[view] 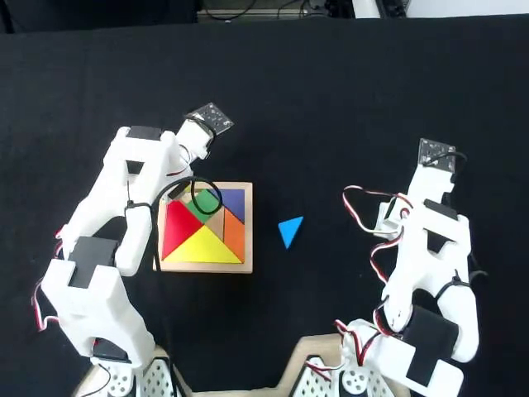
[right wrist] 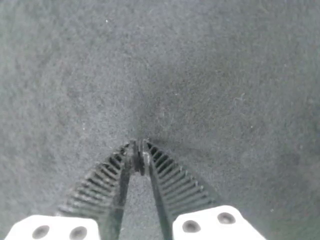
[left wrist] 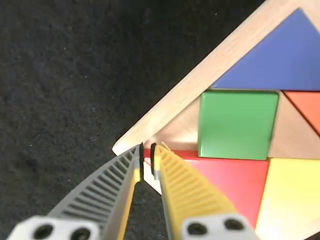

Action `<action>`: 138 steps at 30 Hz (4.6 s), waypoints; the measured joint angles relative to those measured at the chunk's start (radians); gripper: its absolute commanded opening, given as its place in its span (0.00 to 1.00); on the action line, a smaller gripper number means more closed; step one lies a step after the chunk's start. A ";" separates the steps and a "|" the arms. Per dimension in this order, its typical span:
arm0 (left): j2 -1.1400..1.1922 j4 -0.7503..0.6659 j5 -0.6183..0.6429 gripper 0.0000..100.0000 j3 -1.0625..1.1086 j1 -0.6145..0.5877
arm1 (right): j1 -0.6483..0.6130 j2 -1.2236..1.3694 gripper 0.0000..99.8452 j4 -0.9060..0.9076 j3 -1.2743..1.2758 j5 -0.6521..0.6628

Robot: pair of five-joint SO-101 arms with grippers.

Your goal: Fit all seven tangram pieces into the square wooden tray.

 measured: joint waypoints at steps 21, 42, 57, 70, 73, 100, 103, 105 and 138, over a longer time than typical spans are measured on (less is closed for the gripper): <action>0.077 -0.051 0.046 0.06 -0.032 0.074 | -0.017 0.000 0.01 0.000 0.000 0.009; 0.094 0.120 0.048 0.03 -0.026 0.160 | -0.017 0.000 0.01 0.000 0.000 0.009; -0.095 0.302 0.069 0.08 -0.157 0.129 | -0.017 0.000 0.01 0.000 0.000 0.006; -0.138 0.181 0.379 0.26 -0.097 0.451 | 0.124 0.000 0.01 0.000 -0.035 -0.117; -0.060 0.072 0.480 0.26 -0.083 0.463 | 0.124 0.000 0.01 0.000 -0.035 -0.117; 0.152 -0.072 0.764 0.26 -0.114 0.586 | 0.121 0.000 0.01 -0.003 -0.035 -0.101; 0.166 -0.080 0.758 0.25 -0.126 0.588 | 0.121 0.000 0.01 -0.003 -0.035 -0.101; 0.170 -0.078 0.724 0.25 -0.141 0.588 | 0.117 0.000 0.01 -0.003 -0.035 -0.100; 0.172 -0.034 0.821 0.12 -0.164 0.601 | 0.098 0.000 0.01 -0.003 -0.035 -0.094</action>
